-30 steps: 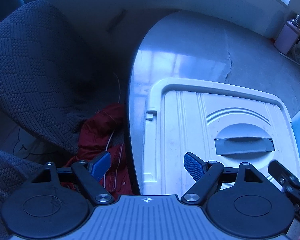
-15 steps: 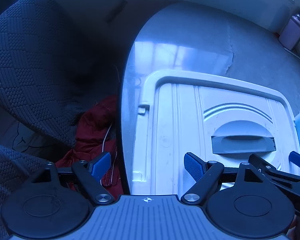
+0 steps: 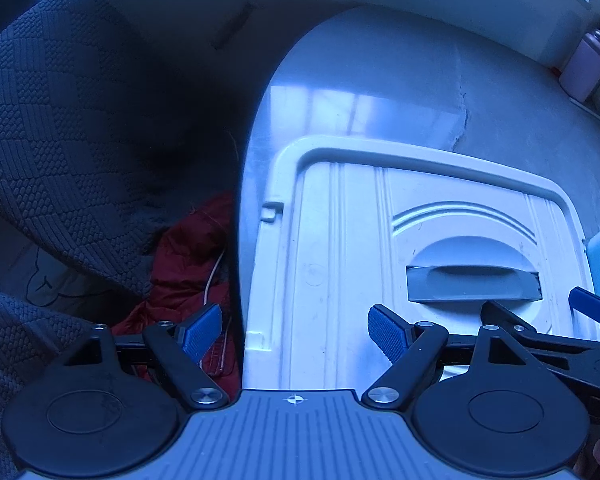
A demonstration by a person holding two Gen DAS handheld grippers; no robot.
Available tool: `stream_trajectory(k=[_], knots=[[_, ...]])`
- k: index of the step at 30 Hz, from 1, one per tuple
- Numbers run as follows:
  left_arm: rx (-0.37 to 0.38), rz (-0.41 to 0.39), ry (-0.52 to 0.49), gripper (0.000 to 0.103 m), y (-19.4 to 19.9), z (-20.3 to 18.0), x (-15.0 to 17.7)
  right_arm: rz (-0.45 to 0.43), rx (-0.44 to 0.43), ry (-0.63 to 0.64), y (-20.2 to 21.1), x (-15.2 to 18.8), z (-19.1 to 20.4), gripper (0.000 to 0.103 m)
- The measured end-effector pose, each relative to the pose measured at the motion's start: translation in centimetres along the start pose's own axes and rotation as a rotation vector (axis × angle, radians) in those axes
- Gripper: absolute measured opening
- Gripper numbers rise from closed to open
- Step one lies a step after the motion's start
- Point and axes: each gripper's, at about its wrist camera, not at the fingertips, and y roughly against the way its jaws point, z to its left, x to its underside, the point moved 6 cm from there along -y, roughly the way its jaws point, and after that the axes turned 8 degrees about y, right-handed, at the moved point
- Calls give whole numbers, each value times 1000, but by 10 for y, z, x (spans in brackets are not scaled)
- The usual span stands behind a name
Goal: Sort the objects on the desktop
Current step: 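Position the left and right grippers on opposite rim edges of the white lid, then close both grippers on the lid rim and lift the lid off the table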
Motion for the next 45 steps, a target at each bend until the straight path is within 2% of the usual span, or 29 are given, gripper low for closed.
stream_trajectory(k=[5,11,21,27,38,40,42,45], knots=[[-41,12,6,82,-1,18,0,-8,-34,48,7,3,19,103],[-67,19,53,82,1,45,-1,-5,-23,31,14,6,30,103],[-26,28,91,82,4,70,3,9,-19,27,18,6,41,103],[41,35,105,82,3,80,5,10,-26,37,21,7,44,103],[167,71,212,83,-7,105,6,20,-23,37,27,9,49,103],[197,78,216,86,-10,109,7,24,-22,35,25,9,49,103],[241,96,233,93,-17,114,8,26,-24,37,25,9,50,103],[319,127,289,96,-28,123,11,24,-22,39,27,10,50,103]])
